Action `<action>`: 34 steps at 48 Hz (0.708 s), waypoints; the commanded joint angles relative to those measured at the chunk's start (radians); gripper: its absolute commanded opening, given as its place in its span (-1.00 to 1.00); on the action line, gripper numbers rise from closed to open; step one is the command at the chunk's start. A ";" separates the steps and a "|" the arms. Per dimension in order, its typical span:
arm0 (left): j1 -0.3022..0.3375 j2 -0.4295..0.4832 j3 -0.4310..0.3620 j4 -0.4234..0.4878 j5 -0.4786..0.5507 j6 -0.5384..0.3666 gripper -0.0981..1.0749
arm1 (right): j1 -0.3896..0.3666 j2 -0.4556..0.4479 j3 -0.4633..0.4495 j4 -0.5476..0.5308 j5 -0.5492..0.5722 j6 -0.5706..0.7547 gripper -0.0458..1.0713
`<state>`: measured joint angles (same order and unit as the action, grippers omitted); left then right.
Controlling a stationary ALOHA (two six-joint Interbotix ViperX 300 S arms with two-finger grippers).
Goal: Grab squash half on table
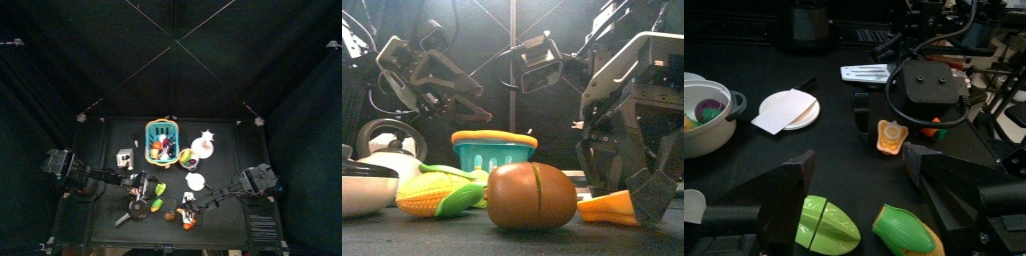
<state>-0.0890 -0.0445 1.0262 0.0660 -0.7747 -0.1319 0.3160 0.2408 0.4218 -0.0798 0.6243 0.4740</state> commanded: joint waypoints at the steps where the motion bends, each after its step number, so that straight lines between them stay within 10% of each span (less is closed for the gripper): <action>1: 0.002 -0.011 -0.012 0.000 -0.011 0.002 0.90 | -0.003 -0.026 -0.011 -0.002 -0.002 -0.003 0.82; 15: 0.000 -0.011 -0.012 0.000 -0.011 0.002 0.90 | -0.006 -0.038 -0.011 -0.014 0.008 -0.005 0.29; 34: 0.000 -0.011 -0.012 -0.002 -0.011 0.002 0.90 | -0.015 -0.147 -0.008 -0.117 0.060 -0.003 0.24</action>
<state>-0.0890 -0.0445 1.0262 0.0660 -0.7747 -0.1319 0.3099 0.1411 0.4234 -0.1764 0.6811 0.4709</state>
